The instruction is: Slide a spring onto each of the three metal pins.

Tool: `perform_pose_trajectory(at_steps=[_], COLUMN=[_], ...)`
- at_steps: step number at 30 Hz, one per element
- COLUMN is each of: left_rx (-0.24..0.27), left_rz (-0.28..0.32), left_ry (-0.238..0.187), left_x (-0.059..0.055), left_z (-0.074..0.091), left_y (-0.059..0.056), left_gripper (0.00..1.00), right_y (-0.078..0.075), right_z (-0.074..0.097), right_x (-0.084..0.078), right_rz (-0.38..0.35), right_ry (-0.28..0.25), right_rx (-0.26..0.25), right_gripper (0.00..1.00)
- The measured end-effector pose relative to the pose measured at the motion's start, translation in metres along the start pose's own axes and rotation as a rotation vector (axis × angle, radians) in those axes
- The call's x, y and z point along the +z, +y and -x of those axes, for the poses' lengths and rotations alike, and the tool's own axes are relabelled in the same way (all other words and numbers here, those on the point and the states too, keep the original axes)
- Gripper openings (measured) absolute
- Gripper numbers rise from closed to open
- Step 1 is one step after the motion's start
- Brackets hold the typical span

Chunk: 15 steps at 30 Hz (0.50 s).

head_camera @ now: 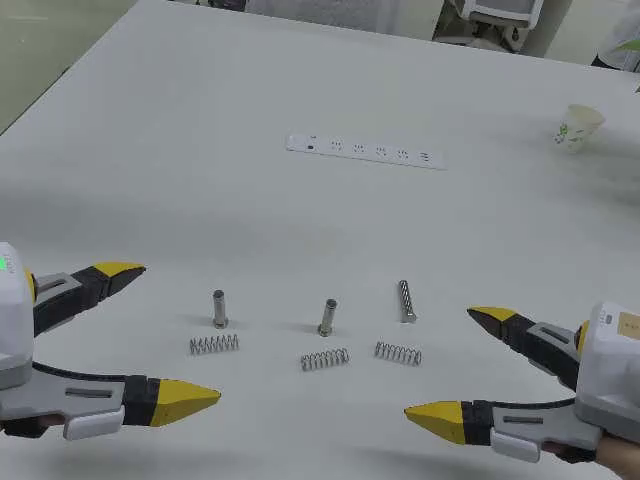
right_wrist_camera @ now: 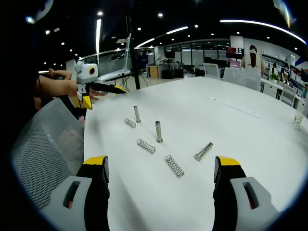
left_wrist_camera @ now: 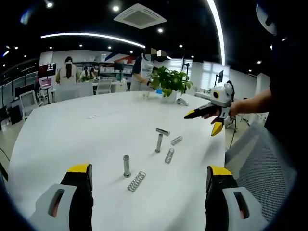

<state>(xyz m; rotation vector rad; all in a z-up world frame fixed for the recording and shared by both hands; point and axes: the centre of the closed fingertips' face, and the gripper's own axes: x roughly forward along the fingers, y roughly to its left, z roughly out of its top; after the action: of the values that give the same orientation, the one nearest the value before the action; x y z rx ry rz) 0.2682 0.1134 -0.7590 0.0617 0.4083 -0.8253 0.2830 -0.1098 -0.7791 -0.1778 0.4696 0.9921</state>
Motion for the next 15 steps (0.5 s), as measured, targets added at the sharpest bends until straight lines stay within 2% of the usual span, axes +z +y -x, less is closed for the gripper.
perform_pose_trajectory(at_steps=[15], left_rx=[-0.005], left_rz=[0.001], left_ry=[-0.005], left_x=[0.0012], left_z=[-0.002], left_y=[-0.0028], left_gripper=[0.96], right_y=[0.0003], right_z=[-0.0007], right_x=[-0.0026], right_rz=[0.002], right_ry=[0.009], right_rx=[0.003], right_gripper=[0.9])
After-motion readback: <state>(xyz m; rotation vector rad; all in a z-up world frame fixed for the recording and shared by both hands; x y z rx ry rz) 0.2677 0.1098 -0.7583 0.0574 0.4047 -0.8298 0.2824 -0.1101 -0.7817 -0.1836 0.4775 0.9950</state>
